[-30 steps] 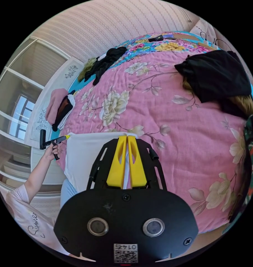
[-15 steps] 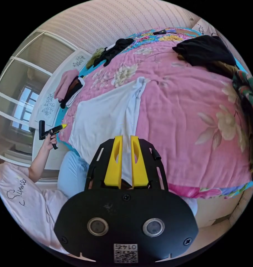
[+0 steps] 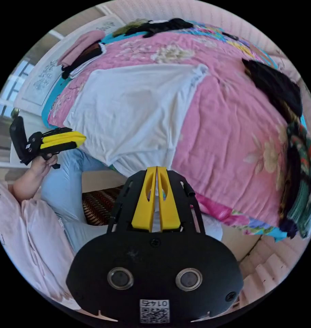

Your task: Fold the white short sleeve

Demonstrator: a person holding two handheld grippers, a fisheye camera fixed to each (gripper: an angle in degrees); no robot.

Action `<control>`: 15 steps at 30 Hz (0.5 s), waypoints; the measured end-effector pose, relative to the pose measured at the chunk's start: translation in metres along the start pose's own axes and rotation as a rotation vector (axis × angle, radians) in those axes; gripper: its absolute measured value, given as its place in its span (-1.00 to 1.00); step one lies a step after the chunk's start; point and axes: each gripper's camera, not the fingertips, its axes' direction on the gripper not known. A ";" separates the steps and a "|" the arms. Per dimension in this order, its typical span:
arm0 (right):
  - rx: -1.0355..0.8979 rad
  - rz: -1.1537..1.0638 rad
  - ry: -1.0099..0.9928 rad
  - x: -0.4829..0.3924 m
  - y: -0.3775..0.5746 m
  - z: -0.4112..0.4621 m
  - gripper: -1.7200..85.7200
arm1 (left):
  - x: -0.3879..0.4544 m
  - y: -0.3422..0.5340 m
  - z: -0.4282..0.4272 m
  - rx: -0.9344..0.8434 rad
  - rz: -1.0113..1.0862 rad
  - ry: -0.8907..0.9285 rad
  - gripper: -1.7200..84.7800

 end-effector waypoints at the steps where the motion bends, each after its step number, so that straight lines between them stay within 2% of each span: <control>1: 0.069 -0.087 0.060 -0.016 -0.017 -0.006 -0.97 | 0.003 0.003 0.008 -0.008 -0.012 -0.018 -0.98; 3: 0.129 -0.185 0.125 -0.037 -0.050 -0.006 -0.97 | 0.005 0.009 0.020 -0.009 -0.044 -0.042 -0.98; 7: 0.193 -0.260 0.091 -0.068 -0.131 0.018 -0.97 | 0.015 0.027 0.055 -0.035 -0.057 -0.087 -0.98; 9: 0.158 -0.234 0.113 -0.075 -0.157 0.041 -0.97 | 0.018 0.036 0.060 0.002 -0.087 -0.076 -0.98; 10: 0.017 -0.198 0.086 -0.075 -0.172 0.072 -0.97 | 0.022 0.040 0.063 0.016 -0.092 -0.074 -0.98; 12: 0.144 -0.094 0.052 -0.070 -0.169 0.076 -0.97 | 0.028 0.046 0.068 0.030 -0.069 -0.081 -0.98; 15: 0.099 -0.066 -0.032 -0.058 -0.172 0.072 -0.98 | 0.040 0.050 0.068 0.003 -0.022 -0.057 -0.98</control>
